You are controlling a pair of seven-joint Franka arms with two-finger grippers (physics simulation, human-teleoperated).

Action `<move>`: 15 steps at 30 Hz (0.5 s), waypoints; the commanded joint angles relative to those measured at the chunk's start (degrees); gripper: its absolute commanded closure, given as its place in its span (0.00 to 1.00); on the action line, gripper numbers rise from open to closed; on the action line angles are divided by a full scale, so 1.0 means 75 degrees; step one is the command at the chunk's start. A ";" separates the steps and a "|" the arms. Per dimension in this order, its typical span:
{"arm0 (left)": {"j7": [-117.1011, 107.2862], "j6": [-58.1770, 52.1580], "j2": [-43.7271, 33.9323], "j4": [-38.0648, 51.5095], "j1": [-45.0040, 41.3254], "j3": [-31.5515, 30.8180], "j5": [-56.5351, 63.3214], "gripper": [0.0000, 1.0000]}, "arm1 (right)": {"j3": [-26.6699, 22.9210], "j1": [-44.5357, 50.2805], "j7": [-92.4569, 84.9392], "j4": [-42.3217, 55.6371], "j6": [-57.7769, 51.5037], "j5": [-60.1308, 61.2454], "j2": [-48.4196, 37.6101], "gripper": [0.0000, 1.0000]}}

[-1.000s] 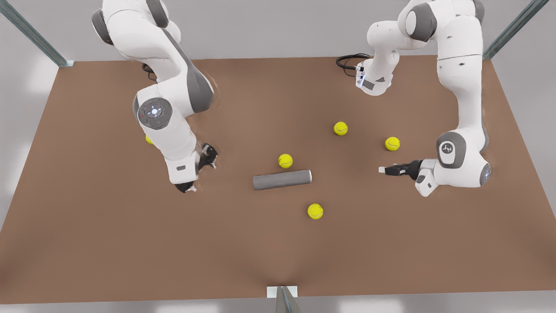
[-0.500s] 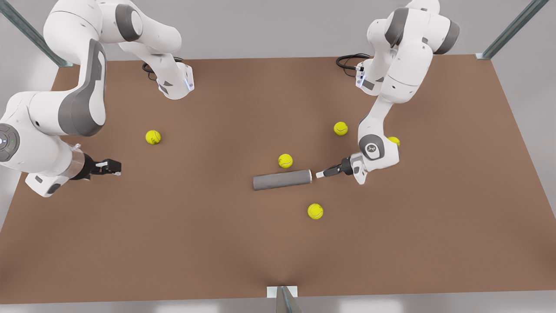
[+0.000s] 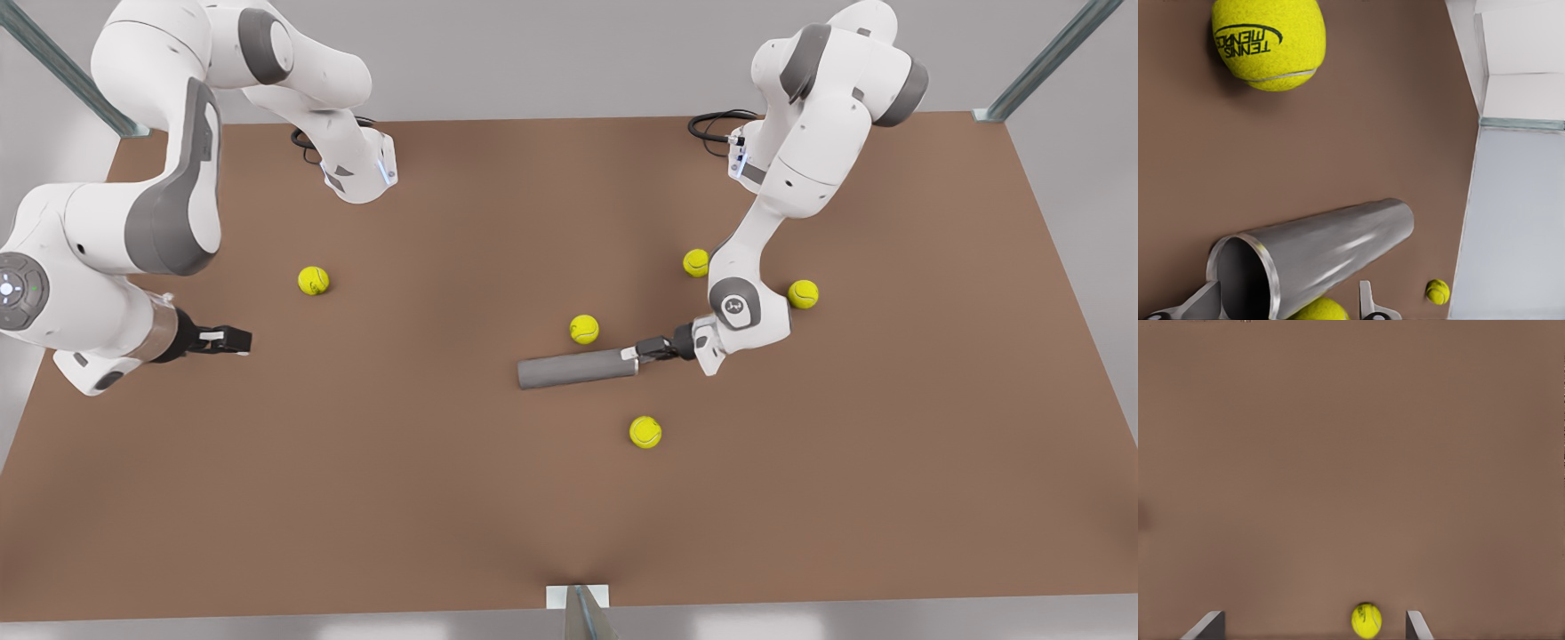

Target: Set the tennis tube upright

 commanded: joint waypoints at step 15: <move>0.1003 0.0005 0.0451 0.0304 -0.0012 -0.0575 -0.0062 0.00 | 0.0004 -0.0093 0.0813 0.0004 -0.0115 -0.0116 -0.0010 0.00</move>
